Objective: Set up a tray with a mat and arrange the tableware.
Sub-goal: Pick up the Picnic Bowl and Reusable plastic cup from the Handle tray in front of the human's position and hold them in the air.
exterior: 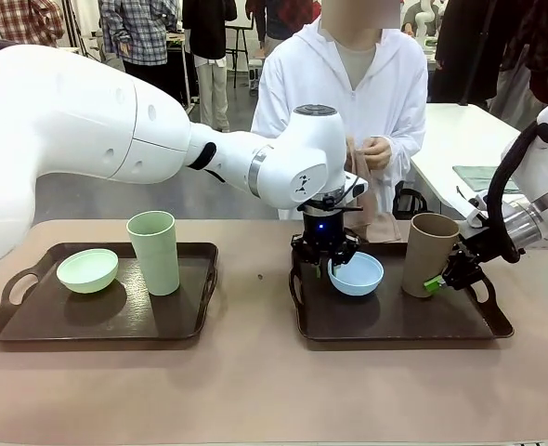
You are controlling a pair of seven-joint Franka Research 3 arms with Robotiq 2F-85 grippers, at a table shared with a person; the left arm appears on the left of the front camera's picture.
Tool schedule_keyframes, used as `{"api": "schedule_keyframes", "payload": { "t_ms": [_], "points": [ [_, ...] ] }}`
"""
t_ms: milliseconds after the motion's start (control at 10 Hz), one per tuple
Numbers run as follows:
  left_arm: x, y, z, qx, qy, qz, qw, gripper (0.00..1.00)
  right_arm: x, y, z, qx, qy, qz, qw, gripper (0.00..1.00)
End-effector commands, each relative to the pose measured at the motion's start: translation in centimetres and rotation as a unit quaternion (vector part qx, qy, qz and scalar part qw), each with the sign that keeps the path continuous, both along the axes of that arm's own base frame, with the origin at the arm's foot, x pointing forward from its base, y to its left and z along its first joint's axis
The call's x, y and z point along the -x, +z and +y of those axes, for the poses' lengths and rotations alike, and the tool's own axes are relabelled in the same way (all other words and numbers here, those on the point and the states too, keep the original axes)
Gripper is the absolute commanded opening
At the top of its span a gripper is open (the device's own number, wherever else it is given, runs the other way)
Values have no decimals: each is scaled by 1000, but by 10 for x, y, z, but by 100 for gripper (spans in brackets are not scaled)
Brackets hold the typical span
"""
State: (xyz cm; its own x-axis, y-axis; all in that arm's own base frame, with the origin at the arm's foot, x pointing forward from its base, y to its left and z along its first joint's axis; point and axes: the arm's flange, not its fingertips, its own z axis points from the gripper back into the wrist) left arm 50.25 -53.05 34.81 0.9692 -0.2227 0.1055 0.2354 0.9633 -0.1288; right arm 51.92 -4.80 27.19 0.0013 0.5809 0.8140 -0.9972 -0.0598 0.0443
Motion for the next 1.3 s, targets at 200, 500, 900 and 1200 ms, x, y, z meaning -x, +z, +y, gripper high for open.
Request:
{"api": "schedule_keyframes", "payload": {
  "t_ms": [200, 500, 900, 1200],
  "points": [
    [-1, 5, 3, 4, -7, 13, 1000, 0, -6, -3, -1, -10, 0, -12, 1000, 19],
    [1, 8, 6, -13, -7, 31, 999, 0, -5, -2, -2, -7, -7, -13, 1000, 0],
    [33, 122, 37, 12, 0, 40, 999, 0, 33, 111, -3, 1, 4, -47, 999, 0],
    [64, 210, 50, 20, 0, -3, 1000, 0, 64, 201, 21, 49, 16, -71, 996, 0]
  ]
}}
